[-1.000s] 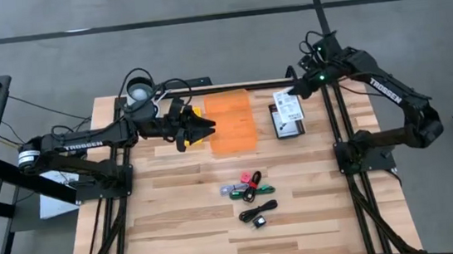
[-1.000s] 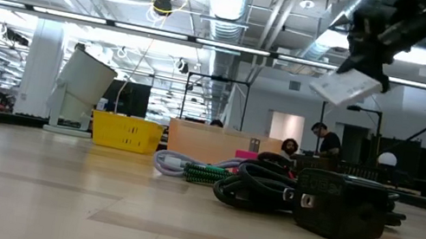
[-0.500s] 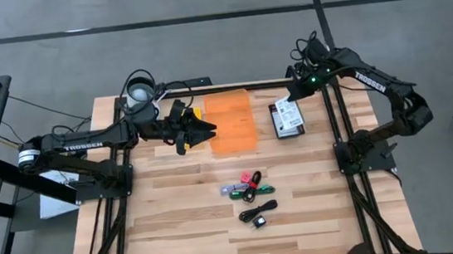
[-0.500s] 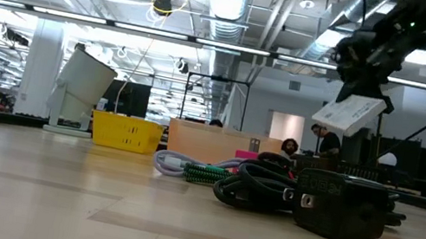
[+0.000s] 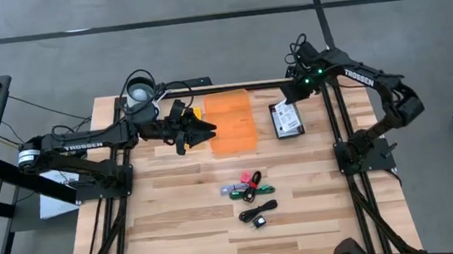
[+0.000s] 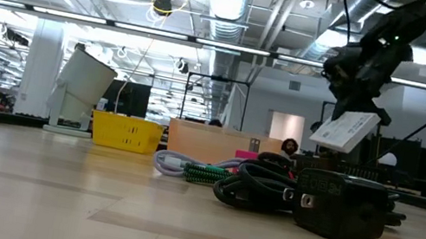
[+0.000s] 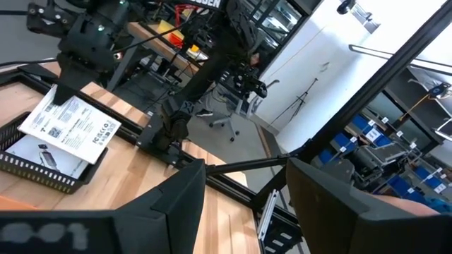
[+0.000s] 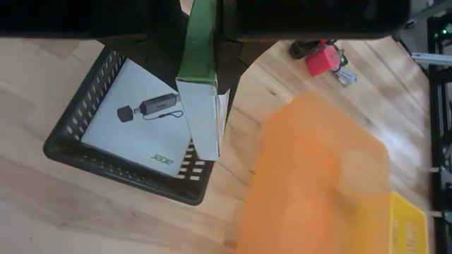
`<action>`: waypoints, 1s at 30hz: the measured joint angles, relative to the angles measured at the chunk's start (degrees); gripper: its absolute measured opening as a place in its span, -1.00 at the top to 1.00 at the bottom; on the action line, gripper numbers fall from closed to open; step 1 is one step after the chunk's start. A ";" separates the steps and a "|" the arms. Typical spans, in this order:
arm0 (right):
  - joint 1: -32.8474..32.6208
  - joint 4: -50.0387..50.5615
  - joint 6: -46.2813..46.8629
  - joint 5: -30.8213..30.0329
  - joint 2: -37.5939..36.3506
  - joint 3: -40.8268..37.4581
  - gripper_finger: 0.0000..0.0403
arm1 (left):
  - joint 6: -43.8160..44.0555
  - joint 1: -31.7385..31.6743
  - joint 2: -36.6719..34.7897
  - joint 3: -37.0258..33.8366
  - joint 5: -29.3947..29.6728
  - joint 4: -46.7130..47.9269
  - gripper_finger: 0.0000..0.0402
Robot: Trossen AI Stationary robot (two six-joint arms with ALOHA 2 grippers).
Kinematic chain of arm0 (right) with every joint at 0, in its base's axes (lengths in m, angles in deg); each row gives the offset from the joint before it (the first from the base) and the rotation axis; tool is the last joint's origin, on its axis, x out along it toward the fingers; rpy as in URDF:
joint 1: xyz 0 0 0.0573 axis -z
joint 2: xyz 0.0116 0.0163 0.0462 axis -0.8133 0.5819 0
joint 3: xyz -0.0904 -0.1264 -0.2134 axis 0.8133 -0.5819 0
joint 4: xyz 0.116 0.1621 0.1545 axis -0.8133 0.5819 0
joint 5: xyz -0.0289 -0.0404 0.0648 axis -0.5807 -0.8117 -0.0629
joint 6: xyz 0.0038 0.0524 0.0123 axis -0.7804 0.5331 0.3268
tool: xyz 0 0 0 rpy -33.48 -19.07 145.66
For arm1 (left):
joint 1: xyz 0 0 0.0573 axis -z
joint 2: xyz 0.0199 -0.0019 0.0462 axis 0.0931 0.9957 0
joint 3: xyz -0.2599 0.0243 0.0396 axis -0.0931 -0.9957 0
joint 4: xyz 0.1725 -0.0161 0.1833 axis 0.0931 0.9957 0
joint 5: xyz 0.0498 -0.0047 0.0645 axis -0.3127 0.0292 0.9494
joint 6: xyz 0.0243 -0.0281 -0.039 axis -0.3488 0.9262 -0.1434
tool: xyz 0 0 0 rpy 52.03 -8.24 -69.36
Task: Pick and place items into bin
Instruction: Put the white card reader box into the black bin
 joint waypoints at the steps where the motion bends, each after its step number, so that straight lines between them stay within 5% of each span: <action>1: -0.19 -0.04 0.10 -0.21 0.30 0.00 0.81 | -0.04 0.00 0.00 0.00 0.00 0.00 0.06; 30: -3.42 -1.88 3.10 -4.82 1.65 -0.02 0.70 | -0.66 0.00 0.00 -0.02 -0.02 0.50 0.06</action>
